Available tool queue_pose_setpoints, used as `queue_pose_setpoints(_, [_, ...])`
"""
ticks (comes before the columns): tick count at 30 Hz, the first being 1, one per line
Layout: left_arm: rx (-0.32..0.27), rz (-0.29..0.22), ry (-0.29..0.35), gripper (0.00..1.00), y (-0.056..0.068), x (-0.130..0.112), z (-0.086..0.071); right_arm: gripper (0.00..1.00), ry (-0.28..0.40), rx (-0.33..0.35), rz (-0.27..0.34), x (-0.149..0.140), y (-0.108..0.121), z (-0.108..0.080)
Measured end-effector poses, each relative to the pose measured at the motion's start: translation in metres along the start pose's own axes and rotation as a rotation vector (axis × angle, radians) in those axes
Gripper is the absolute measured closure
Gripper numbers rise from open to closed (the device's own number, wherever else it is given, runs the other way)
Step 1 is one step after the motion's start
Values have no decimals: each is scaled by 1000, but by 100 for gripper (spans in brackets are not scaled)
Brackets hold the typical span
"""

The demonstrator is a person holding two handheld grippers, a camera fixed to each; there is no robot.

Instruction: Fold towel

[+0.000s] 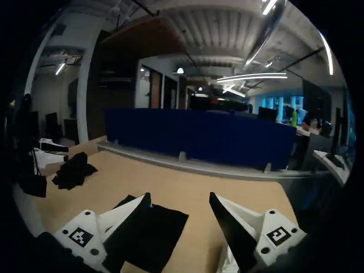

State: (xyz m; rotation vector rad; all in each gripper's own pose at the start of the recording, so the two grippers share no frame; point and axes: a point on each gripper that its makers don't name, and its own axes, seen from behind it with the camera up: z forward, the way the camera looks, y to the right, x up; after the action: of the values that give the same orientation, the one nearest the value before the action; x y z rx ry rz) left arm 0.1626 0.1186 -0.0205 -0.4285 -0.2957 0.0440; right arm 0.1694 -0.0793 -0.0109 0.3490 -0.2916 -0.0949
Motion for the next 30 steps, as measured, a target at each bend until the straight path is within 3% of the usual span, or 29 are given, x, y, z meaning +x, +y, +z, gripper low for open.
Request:
queue_pose_setpoints(3, [-31, 7, -28, 6, 6, -6, 3, 1, -36, 45, -14, -6, -8, 4])
queue_pose_setpoints(9, [-64, 27, -76, 7, 14, -27, 12, 1, -90, 60, -57, -25, -14, 12])
queue_pose_setpoints(21, [-106, 25, -196, 6, 29, -101, 25, 0, -216, 95, -69, -96, -25, 25])
queue_pose_setpoints(30, [-142, 21, -300, 6, 39, -162, 29, 0, -309, 110, -72, -158, -34, 24])
